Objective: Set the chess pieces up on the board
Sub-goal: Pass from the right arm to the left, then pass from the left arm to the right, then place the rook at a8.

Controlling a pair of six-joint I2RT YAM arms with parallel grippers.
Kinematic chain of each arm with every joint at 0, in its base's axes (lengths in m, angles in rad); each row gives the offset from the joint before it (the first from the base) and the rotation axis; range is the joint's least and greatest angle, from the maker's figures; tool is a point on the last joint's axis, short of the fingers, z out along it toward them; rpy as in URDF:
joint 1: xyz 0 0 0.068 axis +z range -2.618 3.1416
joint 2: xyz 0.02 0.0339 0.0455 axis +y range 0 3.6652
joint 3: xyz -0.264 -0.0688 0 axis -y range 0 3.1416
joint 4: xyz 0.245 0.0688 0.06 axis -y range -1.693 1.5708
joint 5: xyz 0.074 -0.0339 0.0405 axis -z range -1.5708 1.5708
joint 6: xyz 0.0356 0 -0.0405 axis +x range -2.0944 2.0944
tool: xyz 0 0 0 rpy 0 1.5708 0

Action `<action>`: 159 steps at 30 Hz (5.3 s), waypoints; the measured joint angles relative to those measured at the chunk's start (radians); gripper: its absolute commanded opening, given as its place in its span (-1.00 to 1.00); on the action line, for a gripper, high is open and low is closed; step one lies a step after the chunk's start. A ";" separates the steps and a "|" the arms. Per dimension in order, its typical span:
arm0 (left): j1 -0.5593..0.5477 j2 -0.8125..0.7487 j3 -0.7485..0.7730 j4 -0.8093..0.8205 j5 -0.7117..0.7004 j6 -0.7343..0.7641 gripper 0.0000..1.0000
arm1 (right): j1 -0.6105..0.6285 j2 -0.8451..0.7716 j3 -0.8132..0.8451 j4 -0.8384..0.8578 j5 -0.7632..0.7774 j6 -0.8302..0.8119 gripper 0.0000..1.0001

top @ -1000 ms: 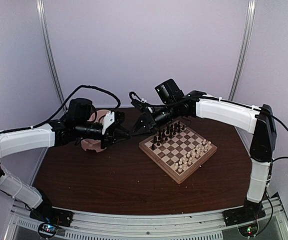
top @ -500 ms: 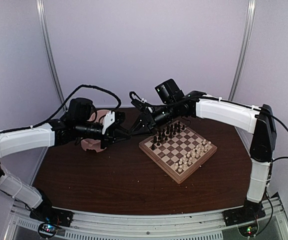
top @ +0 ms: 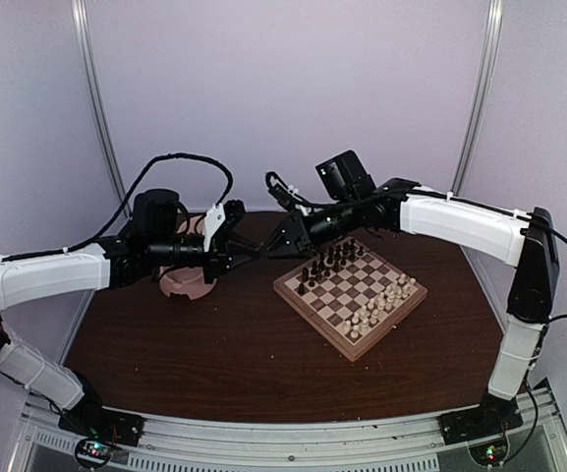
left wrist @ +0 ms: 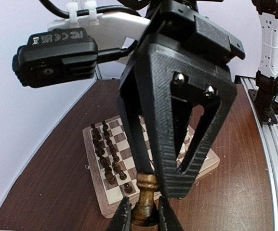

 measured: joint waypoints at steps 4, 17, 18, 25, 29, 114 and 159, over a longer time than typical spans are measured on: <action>0.000 0.019 -0.006 0.039 0.003 -0.039 -1.00 | 0.000 -0.001 -0.004 0.019 0.007 0.010 -0.34; 0.000 0.027 -0.007 0.051 0.012 -0.061 -1.00 | 0.000 -0.001 -0.011 0.048 0.013 0.023 -0.38; 0.000 0.027 -0.007 0.051 0.011 -0.061 -1.00 | 0.000 -0.001 -0.011 0.048 0.014 0.023 -0.38; 0.000 0.027 -0.007 0.051 0.018 -0.061 -1.00 | 0.000 -0.013 -0.013 0.057 0.041 0.019 -0.07; 0.000 0.027 -0.007 0.051 0.021 -0.061 -1.00 | 0.000 -0.026 -0.019 0.069 0.053 0.021 -0.31; 0.048 -0.153 -0.132 -0.085 -0.344 -0.203 0.50 | 0.019 0.299 0.388 -0.501 0.626 -0.417 -0.94; 0.099 -0.206 -0.193 -0.201 -0.570 -0.290 0.95 | 0.034 0.576 0.570 -0.529 0.872 -0.563 -0.78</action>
